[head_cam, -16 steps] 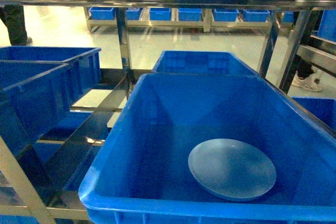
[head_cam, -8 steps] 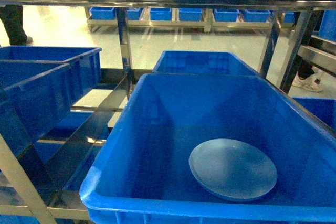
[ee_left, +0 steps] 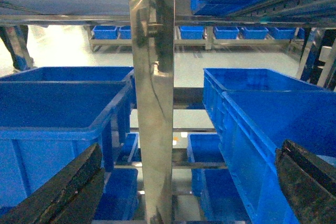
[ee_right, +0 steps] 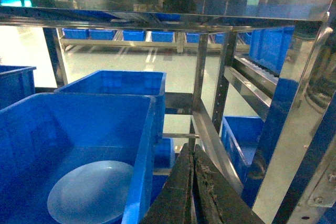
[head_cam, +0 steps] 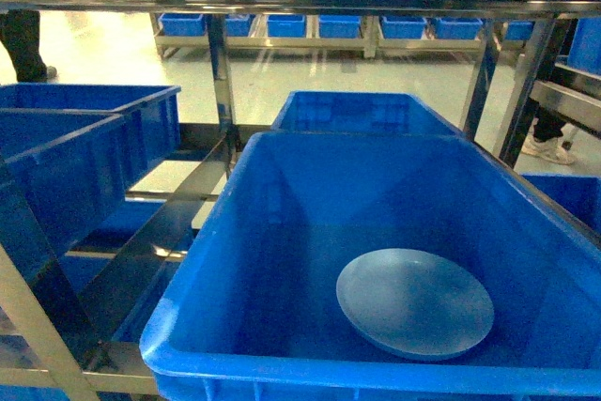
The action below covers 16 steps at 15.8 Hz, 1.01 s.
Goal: Place blue tray on left shelf second layer neatly
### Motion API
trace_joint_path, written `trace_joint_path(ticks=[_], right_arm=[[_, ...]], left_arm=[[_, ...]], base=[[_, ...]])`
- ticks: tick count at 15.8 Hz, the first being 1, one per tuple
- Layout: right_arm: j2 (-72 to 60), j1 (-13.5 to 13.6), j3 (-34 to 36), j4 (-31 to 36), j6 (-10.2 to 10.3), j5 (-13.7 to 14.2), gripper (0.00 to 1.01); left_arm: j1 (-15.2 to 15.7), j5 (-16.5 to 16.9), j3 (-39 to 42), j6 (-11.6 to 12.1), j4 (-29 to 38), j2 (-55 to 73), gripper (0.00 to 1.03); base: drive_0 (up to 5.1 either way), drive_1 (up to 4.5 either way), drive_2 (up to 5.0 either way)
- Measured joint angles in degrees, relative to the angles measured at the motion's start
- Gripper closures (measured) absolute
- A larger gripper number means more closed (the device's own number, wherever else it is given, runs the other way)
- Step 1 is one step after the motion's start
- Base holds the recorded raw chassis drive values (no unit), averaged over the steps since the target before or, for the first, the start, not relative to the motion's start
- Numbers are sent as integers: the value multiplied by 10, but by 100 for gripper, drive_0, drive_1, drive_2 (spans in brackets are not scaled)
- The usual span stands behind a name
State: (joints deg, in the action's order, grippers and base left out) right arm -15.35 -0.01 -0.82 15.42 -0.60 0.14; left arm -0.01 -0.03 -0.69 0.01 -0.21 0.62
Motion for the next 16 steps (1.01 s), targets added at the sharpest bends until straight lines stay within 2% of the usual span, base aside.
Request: trace_joint_path(ticks=[11,12,13,16], right_arm=[[56,0,0,-56,1,0,99],[93,0,-1,-112,1,0,97],[146,0,0,-158,2,0,85],[151,0,0,-154,2,-1,48]], left_arm=[[0,0,0,0,0,0,5],[0,0,0,0,0,0,5],[0,-1,0,0,0,0,5],[0,0,0,0,0,0,5]], base=[[0,0,0],[0,0,0],[0,0,0],[0,0,0]])
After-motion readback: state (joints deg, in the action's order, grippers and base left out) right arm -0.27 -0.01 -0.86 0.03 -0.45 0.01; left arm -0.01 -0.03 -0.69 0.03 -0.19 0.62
